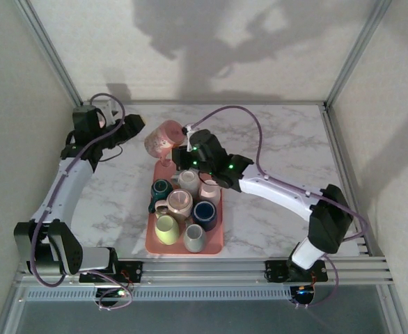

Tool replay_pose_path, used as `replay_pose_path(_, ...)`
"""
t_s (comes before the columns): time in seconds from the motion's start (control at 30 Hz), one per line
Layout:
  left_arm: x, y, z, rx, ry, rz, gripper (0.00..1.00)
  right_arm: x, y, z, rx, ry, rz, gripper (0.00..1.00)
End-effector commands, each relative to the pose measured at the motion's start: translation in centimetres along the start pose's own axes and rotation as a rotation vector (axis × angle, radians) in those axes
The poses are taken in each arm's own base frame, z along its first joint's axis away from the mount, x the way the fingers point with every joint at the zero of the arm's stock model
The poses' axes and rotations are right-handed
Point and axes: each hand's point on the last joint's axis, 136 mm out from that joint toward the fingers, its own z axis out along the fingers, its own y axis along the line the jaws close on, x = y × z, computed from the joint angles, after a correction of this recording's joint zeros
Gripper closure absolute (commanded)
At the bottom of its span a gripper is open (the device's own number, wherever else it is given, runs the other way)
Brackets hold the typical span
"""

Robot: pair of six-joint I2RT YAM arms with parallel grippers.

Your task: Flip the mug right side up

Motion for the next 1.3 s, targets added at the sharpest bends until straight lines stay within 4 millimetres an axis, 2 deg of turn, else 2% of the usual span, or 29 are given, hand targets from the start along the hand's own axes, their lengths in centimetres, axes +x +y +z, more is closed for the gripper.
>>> replay_pose_path(0.0,-2.0,-1.5,-2.1,-0.002,-0.055,0.045,0.43,-8.6,4.4,-5.5,-0.241,-0.287,0.03,1.0)
replay_pose_path(0.13,-2.5,-2.2,-2.4,0.038,-0.065,0.051,0.42,-10.3,4.1,-8.3,-0.347,-0.363,0.048,1.0)
replay_pose_path(0.27,-2.0,-3.9,-2.3,0.147,-0.039,0.062,0.41,-11.9,3.6,-10.7,-0.407,-0.416,0.064,1.0)
replay_pose_path(0.53,0.8,-6.6,-2.3,0.362,0.055,-0.002,0.35,-15.0,2.6,-14.3,-0.483,-0.491,0.085,1.0)
replay_pose_path(0.63,1.7,-8.3,-3.0,0.427,0.051,-0.009,0.32,-15.8,2.5,-14.9,-0.502,-0.51,0.097,1.0)
replay_pose_path(0.9,2.0,-13.4,-4.9,0.632,-0.039,-0.099,0.3,-17.1,3.0,-15.3,-0.56,-0.531,0.117,1.0)
replay_pose_path(1.0,2.4,-15.0,-4.6,0.696,-0.031,-0.136,0.3,-17.2,3.2,-15.3,-0.57,-0.534,0.126,1.0)
replay_pose_path(1.27,3.4,-17.7,-3.5,0.751,0.01,-0.141,0.33,-17.7,3.4,-15.5,-0.592,-0.543,0.15,1.0)
